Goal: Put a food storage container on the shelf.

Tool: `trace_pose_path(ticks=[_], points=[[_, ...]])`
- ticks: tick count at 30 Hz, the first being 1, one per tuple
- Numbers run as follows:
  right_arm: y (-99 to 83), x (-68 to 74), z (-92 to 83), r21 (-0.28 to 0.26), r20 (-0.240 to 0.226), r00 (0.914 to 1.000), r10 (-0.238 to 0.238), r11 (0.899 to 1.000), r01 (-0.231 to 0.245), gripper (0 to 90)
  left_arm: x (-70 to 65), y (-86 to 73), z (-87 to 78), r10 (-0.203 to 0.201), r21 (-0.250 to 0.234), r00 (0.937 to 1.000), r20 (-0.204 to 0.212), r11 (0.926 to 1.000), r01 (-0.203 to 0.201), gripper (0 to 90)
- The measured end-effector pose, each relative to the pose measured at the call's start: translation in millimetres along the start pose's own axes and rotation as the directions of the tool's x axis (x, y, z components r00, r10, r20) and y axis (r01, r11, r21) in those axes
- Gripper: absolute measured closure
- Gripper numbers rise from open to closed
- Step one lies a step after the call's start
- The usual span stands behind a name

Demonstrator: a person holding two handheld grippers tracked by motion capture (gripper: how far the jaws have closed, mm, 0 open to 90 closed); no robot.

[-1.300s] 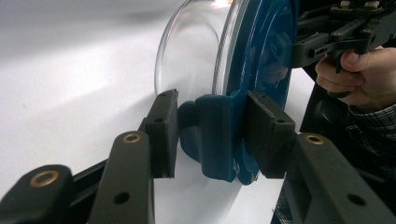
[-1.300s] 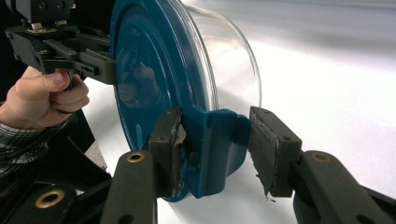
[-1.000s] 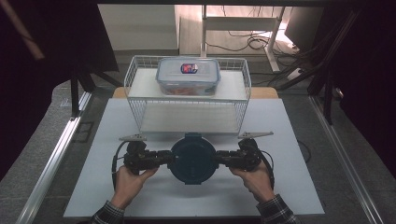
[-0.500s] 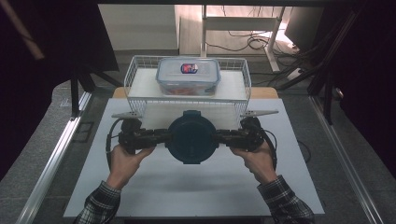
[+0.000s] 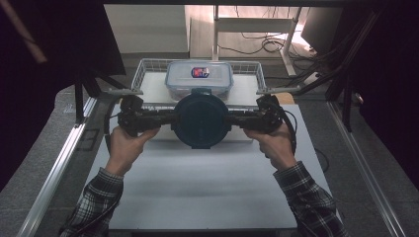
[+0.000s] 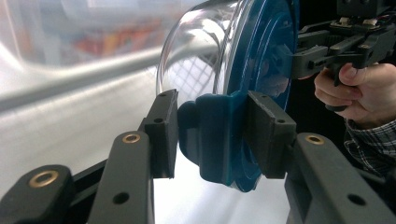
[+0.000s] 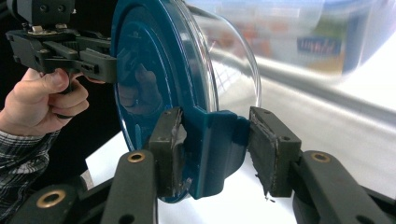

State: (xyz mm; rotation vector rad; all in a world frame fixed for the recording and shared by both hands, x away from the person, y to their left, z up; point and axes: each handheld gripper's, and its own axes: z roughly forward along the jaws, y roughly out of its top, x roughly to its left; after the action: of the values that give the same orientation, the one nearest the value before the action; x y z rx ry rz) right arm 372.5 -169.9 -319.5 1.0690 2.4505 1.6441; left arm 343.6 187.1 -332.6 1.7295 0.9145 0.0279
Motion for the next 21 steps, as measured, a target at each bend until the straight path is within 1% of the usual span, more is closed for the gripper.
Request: trace_pose_path(ticks=[5,10,12,21], points=[[22.8,1.5,-4.3,-0.016,0.008,0.9998,-0.019,1.0,0.019,56.0,1.1,22.7,-4.6,0.006,-0.009,1.0,0.002,0.9999,-0.005,56.9],[45.8,1.5,-6.0,-0.03,0.014,0.9997,-0.022,0.999,0.022,56.0,4.7,45.1,-8.9,0.01,-0.022,1.0,0.002,0.9997,-0.01,56.9],[54.9,0.7,-5.9,-0.035,0.012,0.9997,-0.02,0.999,0.02,56.0,6.3,54.6,-10.9,0.009,-0.026,1.0,0.001,0.9996,-0.009,57.0],[97.2,-4.2,-2.6,-0.056,0.014,0.9991,-0.04,0.998,0.041,56.0,16.9,95.7,-19.5,0.021,-0.045,0.9997,-0.011,0.9988,-0.022,57.0]])
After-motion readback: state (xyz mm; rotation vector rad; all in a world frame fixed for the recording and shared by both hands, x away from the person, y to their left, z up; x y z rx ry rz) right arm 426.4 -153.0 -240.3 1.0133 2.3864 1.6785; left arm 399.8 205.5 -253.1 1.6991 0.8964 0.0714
